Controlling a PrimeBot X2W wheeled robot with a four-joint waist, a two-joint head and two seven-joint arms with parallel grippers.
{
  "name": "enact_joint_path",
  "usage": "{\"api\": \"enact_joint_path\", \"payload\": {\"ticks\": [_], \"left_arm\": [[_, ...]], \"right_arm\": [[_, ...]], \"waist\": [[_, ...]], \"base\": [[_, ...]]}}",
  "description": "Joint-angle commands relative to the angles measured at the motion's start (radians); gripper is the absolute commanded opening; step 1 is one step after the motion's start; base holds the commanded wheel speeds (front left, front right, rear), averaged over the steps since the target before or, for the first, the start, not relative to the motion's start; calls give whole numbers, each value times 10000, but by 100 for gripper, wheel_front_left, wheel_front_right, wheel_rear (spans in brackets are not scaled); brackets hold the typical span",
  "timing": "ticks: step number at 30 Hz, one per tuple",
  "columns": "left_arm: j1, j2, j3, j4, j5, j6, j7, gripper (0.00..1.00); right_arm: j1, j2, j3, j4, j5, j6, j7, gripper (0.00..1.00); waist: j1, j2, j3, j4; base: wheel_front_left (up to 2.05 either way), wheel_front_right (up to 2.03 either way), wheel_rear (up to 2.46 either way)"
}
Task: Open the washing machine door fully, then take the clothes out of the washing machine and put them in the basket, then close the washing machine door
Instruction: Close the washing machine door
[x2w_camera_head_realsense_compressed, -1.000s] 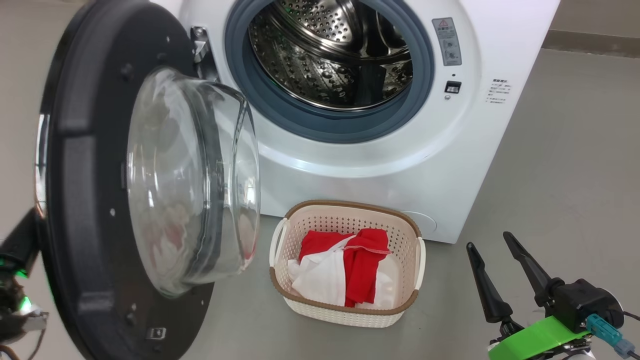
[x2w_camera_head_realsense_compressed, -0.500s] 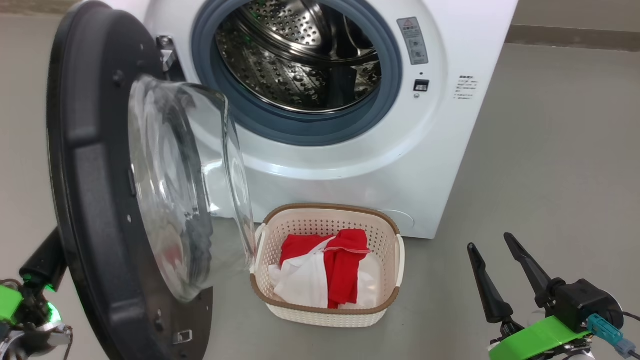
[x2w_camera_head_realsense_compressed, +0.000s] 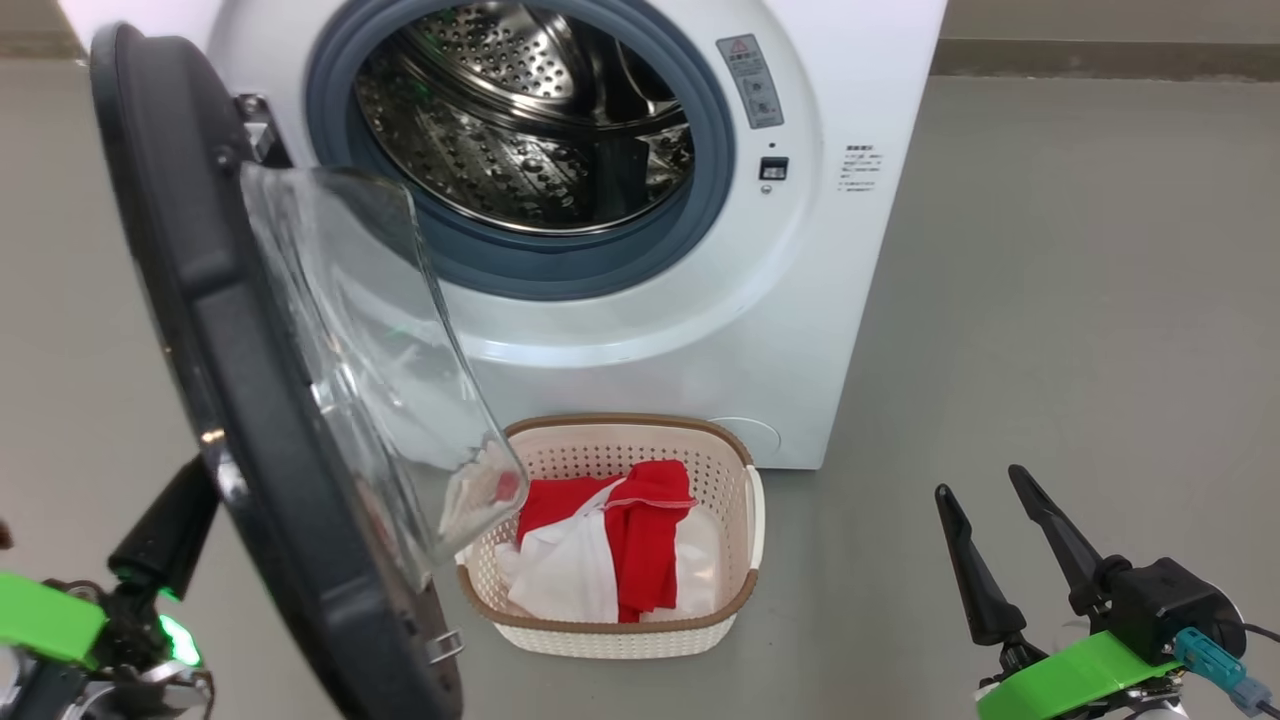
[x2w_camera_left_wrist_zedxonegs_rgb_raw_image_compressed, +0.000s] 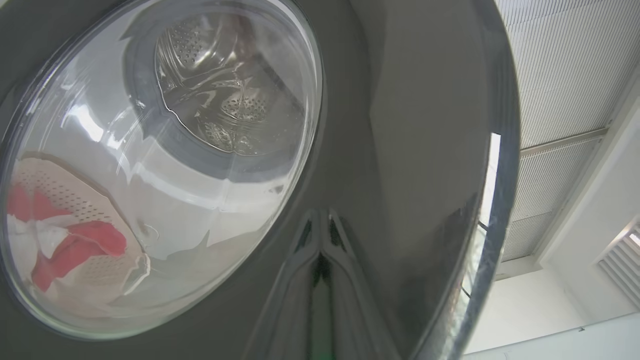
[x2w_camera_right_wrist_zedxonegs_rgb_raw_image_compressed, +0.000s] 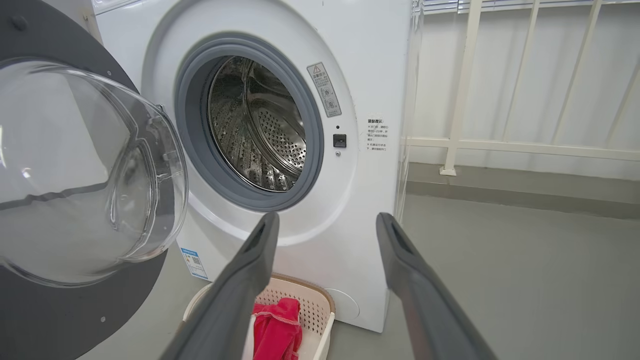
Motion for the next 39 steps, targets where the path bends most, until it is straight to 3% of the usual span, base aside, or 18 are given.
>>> {"api": "enact_joint_path", "payload": {"ticks": [1,17,18,19,20,21,28,34,39], "left_arm": [[-128,154,-73,-352,-253,-15,-39,0],[138,153,-966,-28,-715,-210,-1172,3],[178,154,-939,-37,-641,-256,-1259,36],[218,154,-898,-38,-576,-292,-1355,53],[250,154,-840,-36,-502,-335,-1476,87],[282,155,-788,-24,-427,-378,-1590,100],[536,165,-505,28,-140,-748,-2119,100],[912,410,-303,-5,885,-1691,-3003,100],[1048,456,-188,-79,2021,-2332,-4481,100]], "right_arm": [[-237,-59,177,-235,89,65,-65,100],[-275,5,112,-233,70,65,-65,100],[-273,11,102,-232,66,65,-65,100],[-272,17,86,-233,61,65,-65,100],[-272,25,70,-234,55,65,-65,100],[-273,33,61,-233,50,65,-65,100],[-257,50,73,-204,45,65,-65,100],[-212,51,140,-199,51,65,-65,100],[-172,21,176,-182,60,65,-65,100]], "waist": [[0,-1,14,-120],[0,-1,98,-604],[0,-1,104,-594],[0,-1,111,-577],[0,-1,116,-556],[0,-1,115,-535],[0,-1,44,-382],[0,-1,-9,-245],[0,-1,-70,-174]], "base": [[0,0,0],[0,0,0],[0,0,0],[0,0,0],[0,0,0],[0,0,0],[0,0,0],[0,0,0],[0,0,0]]}}
